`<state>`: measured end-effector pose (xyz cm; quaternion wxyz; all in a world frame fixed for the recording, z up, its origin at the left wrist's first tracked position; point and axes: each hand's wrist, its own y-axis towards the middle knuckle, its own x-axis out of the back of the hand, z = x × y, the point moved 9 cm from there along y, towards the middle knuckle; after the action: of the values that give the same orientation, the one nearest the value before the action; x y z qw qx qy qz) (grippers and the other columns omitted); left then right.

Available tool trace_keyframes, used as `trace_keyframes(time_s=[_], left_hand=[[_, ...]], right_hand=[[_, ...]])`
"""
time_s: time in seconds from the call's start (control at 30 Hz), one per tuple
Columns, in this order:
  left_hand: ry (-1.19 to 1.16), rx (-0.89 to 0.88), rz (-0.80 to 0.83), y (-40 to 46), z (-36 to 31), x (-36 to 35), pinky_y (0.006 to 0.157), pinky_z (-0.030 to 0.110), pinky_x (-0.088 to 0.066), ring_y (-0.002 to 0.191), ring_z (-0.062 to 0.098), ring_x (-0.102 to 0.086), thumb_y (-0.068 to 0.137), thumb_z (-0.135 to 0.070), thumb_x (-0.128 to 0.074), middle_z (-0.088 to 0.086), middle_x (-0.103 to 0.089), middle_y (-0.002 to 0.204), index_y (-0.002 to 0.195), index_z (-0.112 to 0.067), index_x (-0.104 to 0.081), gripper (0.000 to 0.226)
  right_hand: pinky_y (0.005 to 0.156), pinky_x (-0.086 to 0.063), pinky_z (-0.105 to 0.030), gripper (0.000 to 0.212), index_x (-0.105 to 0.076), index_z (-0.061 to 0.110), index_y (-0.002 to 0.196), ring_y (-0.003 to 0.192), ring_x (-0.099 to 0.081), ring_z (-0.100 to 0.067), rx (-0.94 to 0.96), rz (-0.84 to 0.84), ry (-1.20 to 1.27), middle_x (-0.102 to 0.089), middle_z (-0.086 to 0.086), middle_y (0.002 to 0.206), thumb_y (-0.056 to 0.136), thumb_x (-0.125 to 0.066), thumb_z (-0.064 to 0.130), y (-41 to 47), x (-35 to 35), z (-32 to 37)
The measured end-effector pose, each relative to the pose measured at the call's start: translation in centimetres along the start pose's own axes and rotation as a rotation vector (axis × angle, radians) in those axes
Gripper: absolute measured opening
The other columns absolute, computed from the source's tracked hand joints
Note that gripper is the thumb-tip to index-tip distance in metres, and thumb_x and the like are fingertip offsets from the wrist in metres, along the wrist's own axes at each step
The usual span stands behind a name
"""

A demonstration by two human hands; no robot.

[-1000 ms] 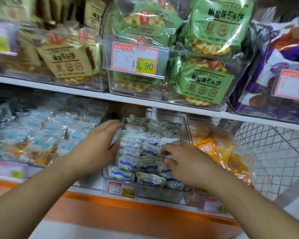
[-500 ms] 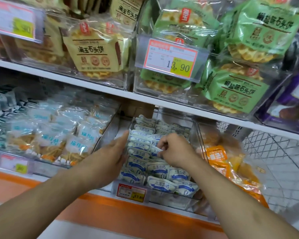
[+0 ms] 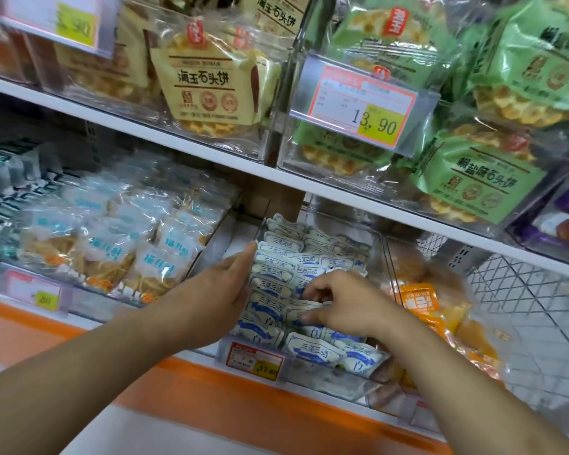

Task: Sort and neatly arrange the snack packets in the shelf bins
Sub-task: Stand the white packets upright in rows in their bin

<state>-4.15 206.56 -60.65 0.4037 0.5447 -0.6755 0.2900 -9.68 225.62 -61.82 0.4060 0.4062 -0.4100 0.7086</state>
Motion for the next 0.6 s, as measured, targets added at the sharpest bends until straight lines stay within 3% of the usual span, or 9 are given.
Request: trace_keyframes(time_s=[0.1,0.23,0.37,0.5,0.6], left_hand=[[0.008,-0.006,-0.008,0.0,0.0,0.0,0.097,0.03,-0.048,0.128,0.013,-0.054,0.108,-0.032,-0.037,-0.003,-0.04,0.157,0.159,-0.034,0.011,0.071],[0.013,0.002,-0.004,0.1,0.3,-0.1,0.096,0.03,-0.051,0.124,0.012,-0.057,0.108,-0.03,-0.038,-0.003,-0.041,0.156,0.16,-0.032,0.013,0.073],[0.021,-0.01,-0.006,0.0,0.0,-0.1,0.095,0.028,-0.05,0.123,0.012,-0.057,0.108,-0.03,-0.039,-0.003,-0.043,0.155,0.16,-0.031,0.011,0.073],[0.027,-0.016,-0.006,0.1,0.0,-0.2,0.095,0.03,-0.05,0.123,0.012,-0.057,0.108,-0.031,-0.038,-0.004,-0.041,0.156,0.16,-0.033,0.012,0.072],[0.029,-0.007,-0.004,0.1,0.1,-0.2,0.097,0.029,-0.048,0.127,0.012,-0.054,0.108,-0.031,-0.038,-0.005,-0.039,0.157,0.16,-0.034,0.013,0.073]], right_hand=[[0.09,-0.057,-0.033,0.045,-0.075,0.03,0.114,0.098,-0.066,-0.007,-0.001,-0.006,-0.067,-0.07,0.013,0.103,0.075,-0.091,0.046,-0.2,-0.1,0.4],[0.08,-0.061,-0.041,0.031,-0.076,0.028,0.091,0.084,-0.068,-0.01,-0.028,-0.062,-0.063,-0.072,0.009,0.085,0.07,-0.095,0.041,0.0,0.2,-0.4],[0.077,-0.059,-0.036,0.03,-0.065,0.033,0.075,0.084,-0.065,-0.012,-0.051,-0.191,-0.102,-0.065,0.013,0.084,0.072,-0.095,0.038,-0.1,1.6,-1.2],[0.082,-0.052,-0.035,0.026,-0.066,0.031,0.086,0.097,-0.057,-0.015,-0.003,-0.336,-0.209,-0.06,0.011,0.093,0.079,-0.091,0.036,-0.3,3.0,-0.3],[0.084,-0.046,-0.035,0.028,-0.065,0.03,0.092,0.104,-0.054,-0.017,0.027,-0.293,-0.283,-0.06,0.01,0.099,0.081,-0.087,0.042,-0.4,2.0,0.4]])
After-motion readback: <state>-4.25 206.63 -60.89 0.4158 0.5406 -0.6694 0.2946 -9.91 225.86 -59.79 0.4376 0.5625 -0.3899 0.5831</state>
